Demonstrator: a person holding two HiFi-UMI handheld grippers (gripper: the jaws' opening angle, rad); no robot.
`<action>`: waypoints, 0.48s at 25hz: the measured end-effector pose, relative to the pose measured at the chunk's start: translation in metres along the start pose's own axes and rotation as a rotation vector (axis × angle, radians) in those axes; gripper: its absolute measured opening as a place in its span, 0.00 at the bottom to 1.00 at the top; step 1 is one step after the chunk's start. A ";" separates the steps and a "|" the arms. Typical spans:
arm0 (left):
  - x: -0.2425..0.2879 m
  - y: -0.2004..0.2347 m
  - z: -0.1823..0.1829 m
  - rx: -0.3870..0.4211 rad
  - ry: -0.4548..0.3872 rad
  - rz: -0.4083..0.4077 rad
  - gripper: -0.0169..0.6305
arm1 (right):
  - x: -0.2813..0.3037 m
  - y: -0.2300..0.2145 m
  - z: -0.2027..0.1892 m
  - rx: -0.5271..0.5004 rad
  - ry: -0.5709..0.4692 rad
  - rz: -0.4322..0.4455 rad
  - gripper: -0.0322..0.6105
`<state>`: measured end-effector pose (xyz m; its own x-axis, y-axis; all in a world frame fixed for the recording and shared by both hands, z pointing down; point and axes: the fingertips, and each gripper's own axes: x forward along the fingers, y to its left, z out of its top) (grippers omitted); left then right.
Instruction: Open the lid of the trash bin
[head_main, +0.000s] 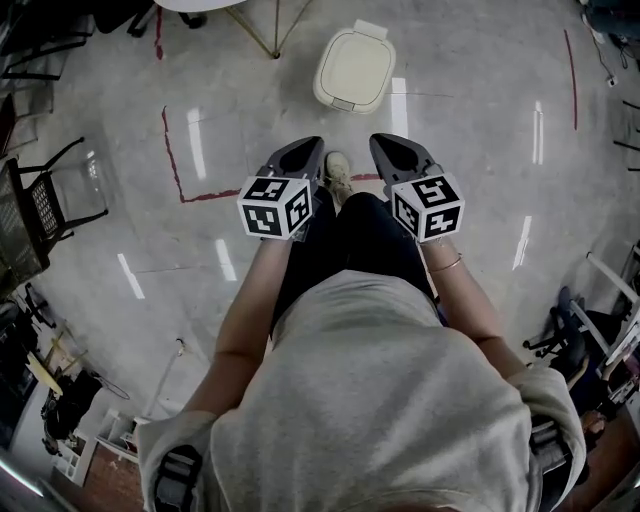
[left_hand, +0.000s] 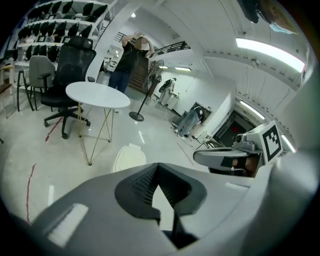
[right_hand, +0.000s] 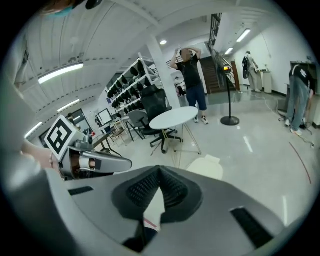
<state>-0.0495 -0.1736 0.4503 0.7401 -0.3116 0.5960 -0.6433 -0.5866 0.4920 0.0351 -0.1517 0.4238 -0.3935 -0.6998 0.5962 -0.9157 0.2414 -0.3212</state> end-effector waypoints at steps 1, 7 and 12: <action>0.004 0.003 -0.003 -0.004 0.016 -0.007 0.04 | 0.004 -0.005 -0.001 0.024 0.001 -0.010 0.06; 0.029 0.028 -0.009 0.047 0.069 -0.026 0.04 | 0.035 -0.046 0.000 0.062 0.002 -0.093 0.06; 0.055 0.057 0.010 0.089 0.017 -0.059 0.04 | 0.074 -0.073 0.000 0.052 0.001 -0.151 0.06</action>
<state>-0.0433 -0.2314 0.5048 0.7719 -0.2624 0.5791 -0.5784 -0.6681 0.4682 0.0730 -0.2211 0.4920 -0.2517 -0.7250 0.6411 -0.9591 0.0982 -0.2655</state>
